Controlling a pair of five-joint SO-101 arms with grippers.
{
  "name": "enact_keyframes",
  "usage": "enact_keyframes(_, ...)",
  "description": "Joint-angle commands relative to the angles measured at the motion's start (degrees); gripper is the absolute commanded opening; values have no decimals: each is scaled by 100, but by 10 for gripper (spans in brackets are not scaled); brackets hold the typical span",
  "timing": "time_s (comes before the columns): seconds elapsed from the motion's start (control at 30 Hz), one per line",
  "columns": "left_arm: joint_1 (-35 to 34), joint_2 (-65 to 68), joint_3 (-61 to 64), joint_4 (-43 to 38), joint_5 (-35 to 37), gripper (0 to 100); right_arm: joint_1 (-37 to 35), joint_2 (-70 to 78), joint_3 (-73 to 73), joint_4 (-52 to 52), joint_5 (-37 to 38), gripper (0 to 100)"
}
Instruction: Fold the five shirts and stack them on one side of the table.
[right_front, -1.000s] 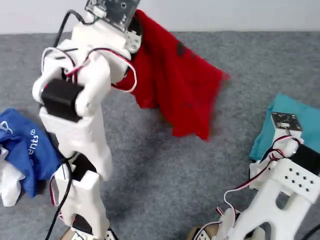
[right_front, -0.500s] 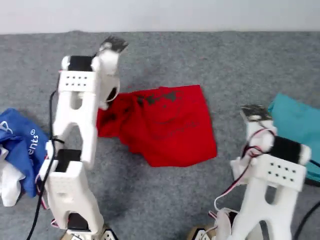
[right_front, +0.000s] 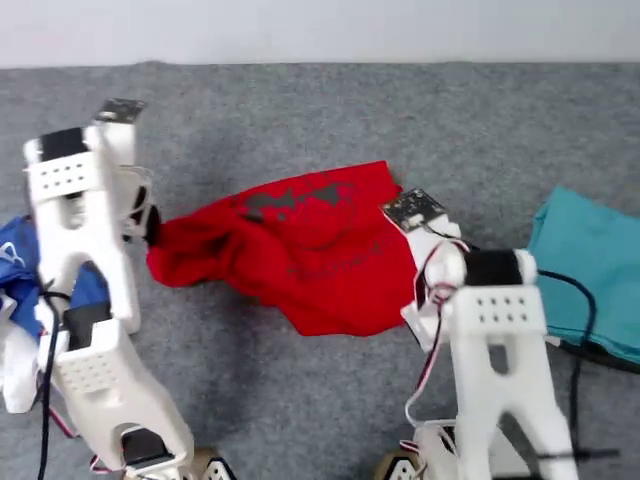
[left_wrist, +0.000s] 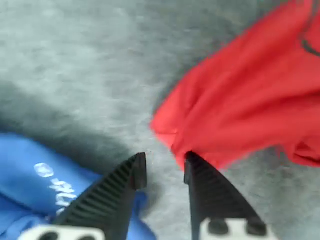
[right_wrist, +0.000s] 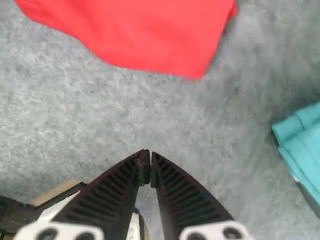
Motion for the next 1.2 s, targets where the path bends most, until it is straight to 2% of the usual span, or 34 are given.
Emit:
enact_keyframes(0.0,-422,-273,-435,176,-35,137,-40,769,-730,-259,-62,17)
enact_keyframes(0.1,-791,-800,-462,176,-35,137,-48,1587,-1547,-189,-273,50)
enact_keyframes(0.3,-1257,-2215,40,167,-18,137,-145,3231,-3235,523,-1415,236)
enact_keyframes(0.5,-1503,-3385,1235,158,-26,137,-374,4725,-4448,1095,-1521,242)
enact_keyframes(0.77,-1785,-4299,2440,-229,-53,137,-259,5930,-5204,1138,-1521,242)
enact_keyframes(0.97,-1776,-4554,3011,-686,-53,137,-576,6281,-5222,1138,-1468,227)
enact_keyframes(1.03,-1776,-4554,3073,-730,-53,137,-593,6290,-5231,1130,-1442,162)
enact_keyframes(1.13,-1776,-4510,3090,-730,-53,137,-523,6264,-5284,1138,-1002,9)
enact_keyframes(1.17,-1776,-4510,3090,-730,-53,137,-444,6246,-5363,1218,-844,9)
